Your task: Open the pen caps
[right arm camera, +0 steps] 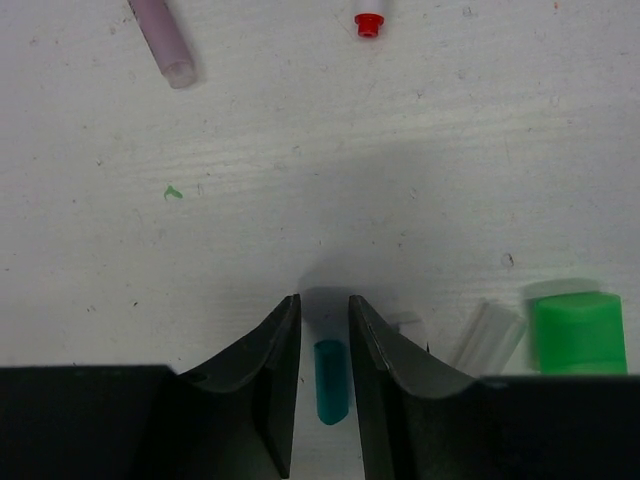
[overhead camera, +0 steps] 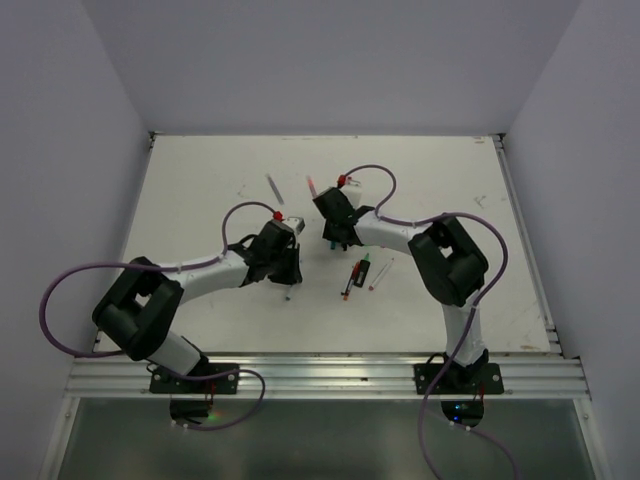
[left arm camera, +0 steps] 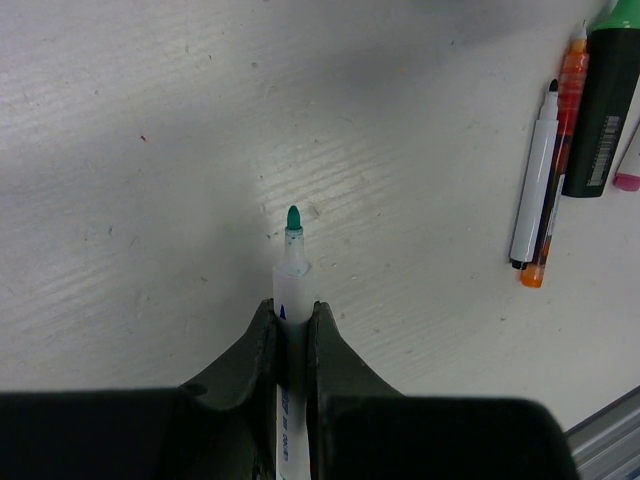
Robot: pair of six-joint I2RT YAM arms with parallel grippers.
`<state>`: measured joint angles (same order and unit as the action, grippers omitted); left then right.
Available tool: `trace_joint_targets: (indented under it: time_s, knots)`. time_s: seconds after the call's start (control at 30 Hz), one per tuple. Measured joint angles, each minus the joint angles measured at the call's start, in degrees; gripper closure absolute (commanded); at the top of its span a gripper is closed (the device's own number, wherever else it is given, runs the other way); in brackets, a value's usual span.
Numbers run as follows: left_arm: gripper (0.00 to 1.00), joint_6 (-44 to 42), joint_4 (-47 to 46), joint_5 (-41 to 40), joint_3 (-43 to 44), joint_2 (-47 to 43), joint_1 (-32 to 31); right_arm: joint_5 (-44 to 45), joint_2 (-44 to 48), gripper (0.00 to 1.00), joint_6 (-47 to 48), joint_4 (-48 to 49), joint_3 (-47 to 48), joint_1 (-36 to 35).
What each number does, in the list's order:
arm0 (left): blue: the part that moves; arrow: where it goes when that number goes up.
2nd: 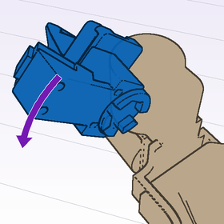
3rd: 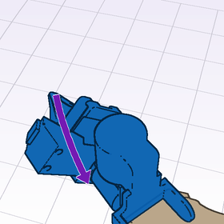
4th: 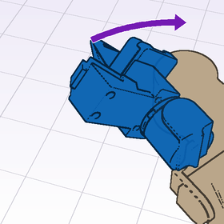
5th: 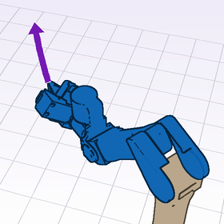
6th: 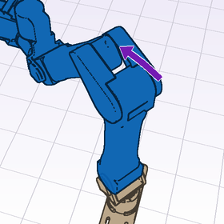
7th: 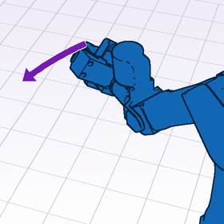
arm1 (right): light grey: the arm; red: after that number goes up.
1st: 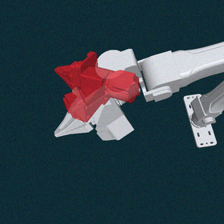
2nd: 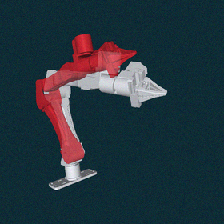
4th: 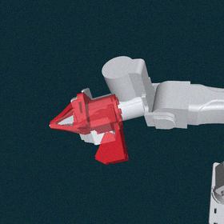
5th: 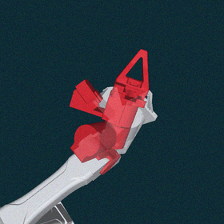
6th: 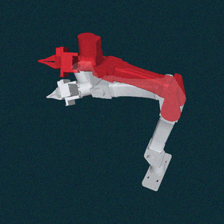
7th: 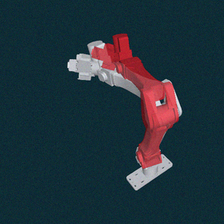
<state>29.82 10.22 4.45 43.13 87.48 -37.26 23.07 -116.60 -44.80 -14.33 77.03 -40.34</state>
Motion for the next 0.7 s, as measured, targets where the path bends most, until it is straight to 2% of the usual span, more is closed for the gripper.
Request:
trace_joint_targets:
  time_s: [0.23,0.37,0.47,0.7]
  knots:
    - [0.95,0.4,-0.3,1.8,-0.2,0.1,0.0,-1.2,1.1,0.64,-0.2,-1.4,-0.4,0.0]
    - [0.94,1.1,-1.1,2.7,0.5,1.3,0.0,-2.0,3.6,0.56,0.4,-3.9,-0.7,0.0]
    - [0.92,1.2,-2.4,3.1,1.1,3.1,0.0,-2.0,7.7,0.48,1.3,-4.5,-0.7,0.0]
    - [0.84,2.8,-5.0,3.0,4.2,7.6,-0.6,-1.2,21.3,0.4,4.0,-3.9,-0.9,0.0]
